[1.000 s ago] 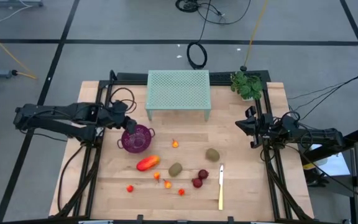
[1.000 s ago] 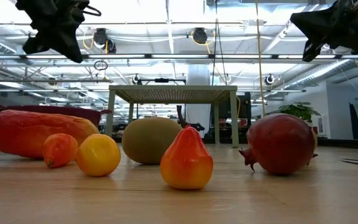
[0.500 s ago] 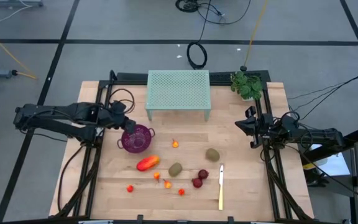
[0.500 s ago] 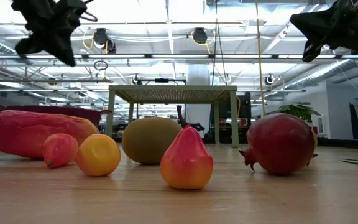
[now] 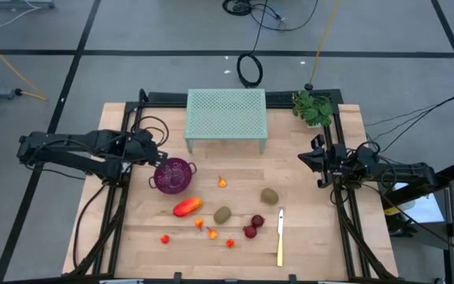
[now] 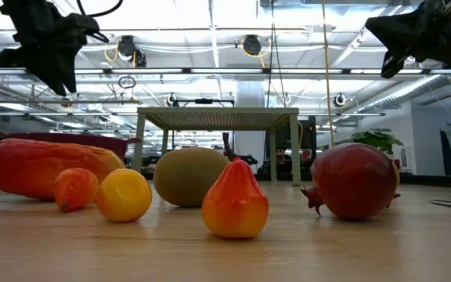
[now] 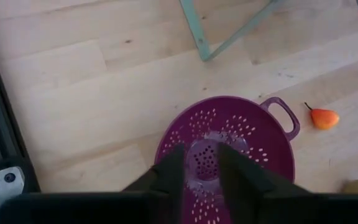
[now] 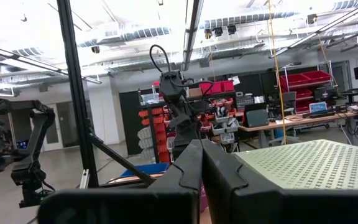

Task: Pick & Place Fruit
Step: Put the red strainer bowl on the shelf

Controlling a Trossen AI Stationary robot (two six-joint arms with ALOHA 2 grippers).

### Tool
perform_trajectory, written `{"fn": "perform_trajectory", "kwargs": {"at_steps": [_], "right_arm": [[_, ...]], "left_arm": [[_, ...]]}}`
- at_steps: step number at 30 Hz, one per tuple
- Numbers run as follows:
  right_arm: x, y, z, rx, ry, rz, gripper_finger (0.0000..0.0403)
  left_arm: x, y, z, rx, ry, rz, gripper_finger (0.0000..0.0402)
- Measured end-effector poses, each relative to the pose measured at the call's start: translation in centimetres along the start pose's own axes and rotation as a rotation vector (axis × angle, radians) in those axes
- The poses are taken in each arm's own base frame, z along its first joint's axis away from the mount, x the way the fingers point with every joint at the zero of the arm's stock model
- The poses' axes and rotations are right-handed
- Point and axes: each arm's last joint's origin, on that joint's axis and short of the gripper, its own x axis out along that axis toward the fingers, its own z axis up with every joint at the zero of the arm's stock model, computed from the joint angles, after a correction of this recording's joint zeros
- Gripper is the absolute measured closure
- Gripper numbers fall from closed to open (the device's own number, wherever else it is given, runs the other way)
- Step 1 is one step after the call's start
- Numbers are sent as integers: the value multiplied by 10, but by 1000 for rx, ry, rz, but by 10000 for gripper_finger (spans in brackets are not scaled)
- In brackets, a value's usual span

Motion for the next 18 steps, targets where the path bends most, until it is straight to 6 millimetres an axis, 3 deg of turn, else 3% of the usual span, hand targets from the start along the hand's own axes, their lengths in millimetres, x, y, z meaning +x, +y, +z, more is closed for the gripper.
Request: {"fn": "perform_trajectory", "kwargs": {"at_steps": [8, 11, 14, 18], "right_arm": [[0, 0, 0, 0, 0, 0, 403], [0, 0, 0, 0, 0, 0, 403], [0, 0, 0, 0, 0, 0, 403], [0, 0, 0, 0, 0, 0, 403]], "left_arm": [[1, 3, -1, 36, 2, 41, 94], [2, 2, 0, 102, -11, 48, 39], [4, 0, 0, 140, -10, 57, 8], [10, -4, -1, 205, 11, 89, 15]]}}
